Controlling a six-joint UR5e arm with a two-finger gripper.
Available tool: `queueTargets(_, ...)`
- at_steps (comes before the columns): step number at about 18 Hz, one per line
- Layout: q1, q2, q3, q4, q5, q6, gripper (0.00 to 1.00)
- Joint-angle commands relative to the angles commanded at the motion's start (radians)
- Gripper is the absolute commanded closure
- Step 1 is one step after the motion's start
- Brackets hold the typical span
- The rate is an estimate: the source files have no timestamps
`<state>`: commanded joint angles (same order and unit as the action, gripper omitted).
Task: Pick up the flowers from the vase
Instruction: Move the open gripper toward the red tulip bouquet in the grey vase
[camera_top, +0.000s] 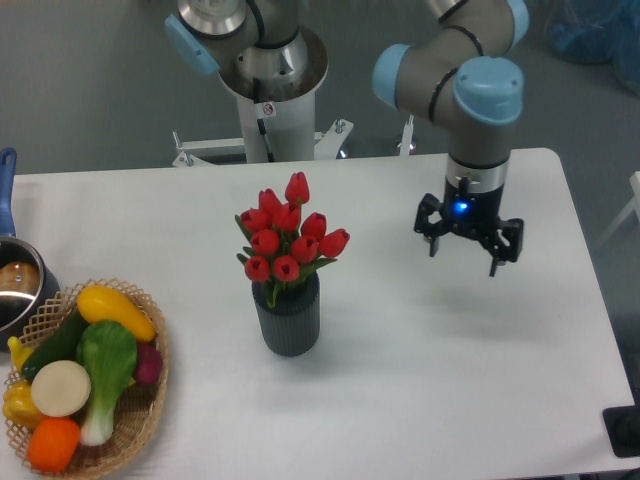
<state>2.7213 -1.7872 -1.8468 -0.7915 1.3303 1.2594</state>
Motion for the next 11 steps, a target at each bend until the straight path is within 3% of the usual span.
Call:
queueTargets(6,0.0,0.089,-0.066,-0.002,-0.138,0.003,0.0)
queueTargets(11,-0.005,0.112,-0.084,-0.002,-0.195,0.037,0.0)
